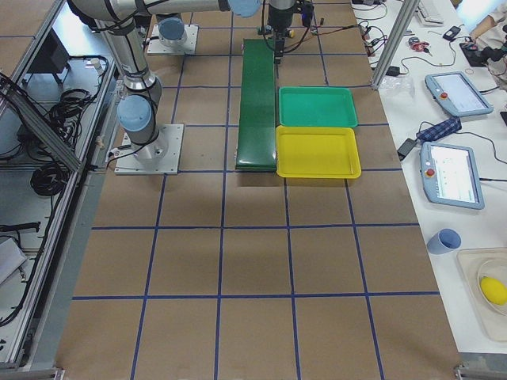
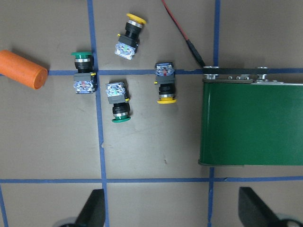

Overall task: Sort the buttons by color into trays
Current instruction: 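Move the left gripper down over the plain orange cylinder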

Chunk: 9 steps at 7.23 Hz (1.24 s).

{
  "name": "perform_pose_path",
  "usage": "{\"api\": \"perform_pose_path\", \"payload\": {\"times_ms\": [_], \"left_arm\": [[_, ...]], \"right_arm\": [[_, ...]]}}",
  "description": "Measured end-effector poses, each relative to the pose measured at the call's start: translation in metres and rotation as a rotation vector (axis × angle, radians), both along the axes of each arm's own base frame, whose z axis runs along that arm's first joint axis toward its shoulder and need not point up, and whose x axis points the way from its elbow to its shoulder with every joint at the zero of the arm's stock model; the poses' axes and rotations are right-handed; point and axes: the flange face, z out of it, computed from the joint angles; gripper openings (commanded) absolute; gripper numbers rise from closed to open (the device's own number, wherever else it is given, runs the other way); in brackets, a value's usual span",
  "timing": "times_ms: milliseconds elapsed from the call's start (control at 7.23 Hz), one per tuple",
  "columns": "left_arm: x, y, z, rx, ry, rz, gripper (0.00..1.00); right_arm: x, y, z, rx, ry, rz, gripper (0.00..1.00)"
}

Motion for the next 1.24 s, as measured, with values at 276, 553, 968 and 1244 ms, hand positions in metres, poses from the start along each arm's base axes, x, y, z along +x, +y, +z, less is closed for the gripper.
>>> {"api": "perform_pose_path", "payload": {"times_ms": [276, 553, 968, 1244], "left_arm": [[0.066, -0.008, -0.048, -0.017, 0.002, -0.058, 1.00], [0.111, -0.014, -0.094, -0.033, 0.000, -0.143, 1.00], [0.144, -0.033, -0.153, -0.030, -0.016, -0.309, 1.00], [0.175, -0.041, -0.188, -0.033, -0.027, -0.375, 1.00]], "right_arm": [[0.001, 0.001, 0.001, -0.001, 0.000, 0.006, 1.00], [0.002, 0.001, 0.001, -0.003, -0.003, 0.015, 1.00], [0.002, 0.001, 0.001, -0.003, -0.005, 0.017, 1.00], [0.002, 0.001, 0.001, -0.002, -0.005, 0.016, 1.00]]}}
